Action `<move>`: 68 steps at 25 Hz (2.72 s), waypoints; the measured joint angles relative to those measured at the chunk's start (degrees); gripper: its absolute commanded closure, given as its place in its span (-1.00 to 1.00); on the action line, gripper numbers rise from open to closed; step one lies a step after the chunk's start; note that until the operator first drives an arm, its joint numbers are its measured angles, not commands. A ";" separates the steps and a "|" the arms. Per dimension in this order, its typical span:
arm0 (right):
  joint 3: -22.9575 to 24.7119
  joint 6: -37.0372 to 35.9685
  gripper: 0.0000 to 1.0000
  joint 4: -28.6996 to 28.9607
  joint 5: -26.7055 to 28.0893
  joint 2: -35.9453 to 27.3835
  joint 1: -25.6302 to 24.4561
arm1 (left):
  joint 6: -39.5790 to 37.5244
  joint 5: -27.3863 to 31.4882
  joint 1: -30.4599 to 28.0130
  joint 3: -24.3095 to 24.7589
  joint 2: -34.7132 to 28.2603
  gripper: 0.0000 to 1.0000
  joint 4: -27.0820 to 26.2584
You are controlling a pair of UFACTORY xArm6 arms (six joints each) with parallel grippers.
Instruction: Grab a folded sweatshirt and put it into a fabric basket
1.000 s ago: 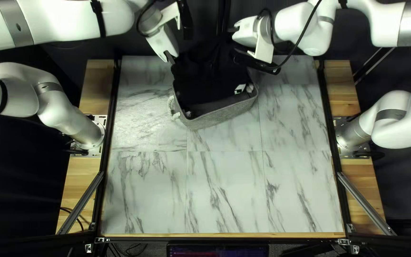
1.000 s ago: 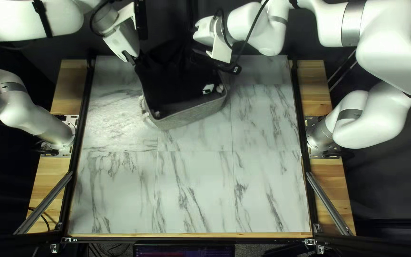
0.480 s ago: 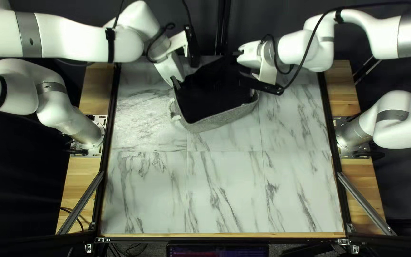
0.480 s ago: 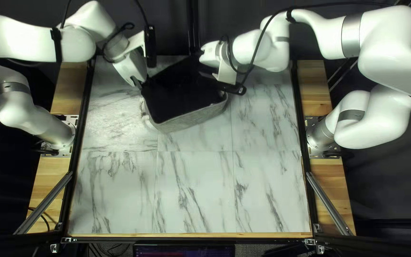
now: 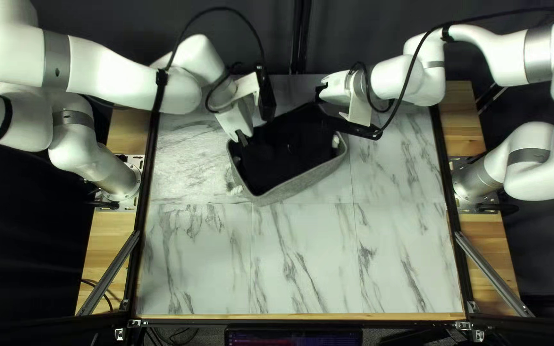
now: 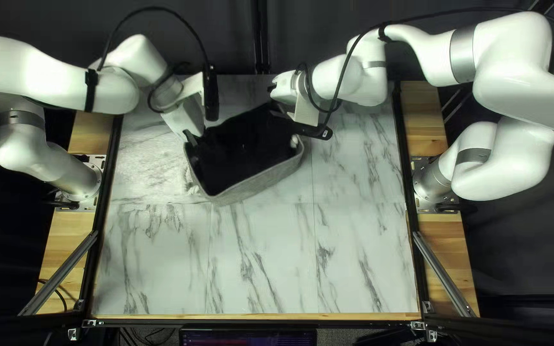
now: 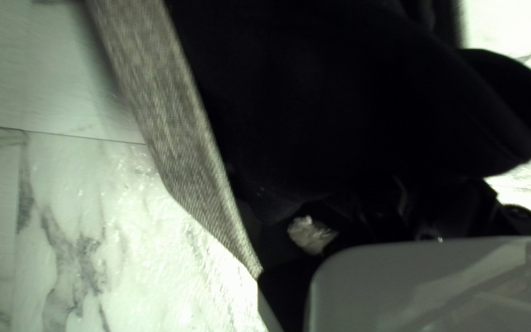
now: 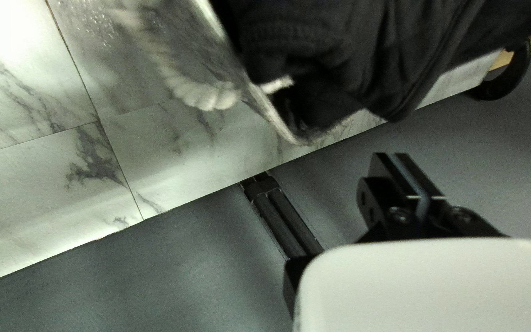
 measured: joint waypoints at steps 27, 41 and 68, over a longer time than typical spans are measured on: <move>12.25 -11.02 -1.00 42.87 17.29 -36.31 2.40 | -1.73 -7.18 -4.12 8.31 -5.51 1.00 4.16; 9.79 -9.01 -1.00 50.45 25.09 -36.13 0.12 | -4.57 -15.07 -10.12 10.58 -1.63 1.00 13.01; 9.64 -8.84 -1.00 50.40 25.41 -36.09 0.13 | -16.42 -2.16 -10.70 3.84 -15.32 -1.00 12.03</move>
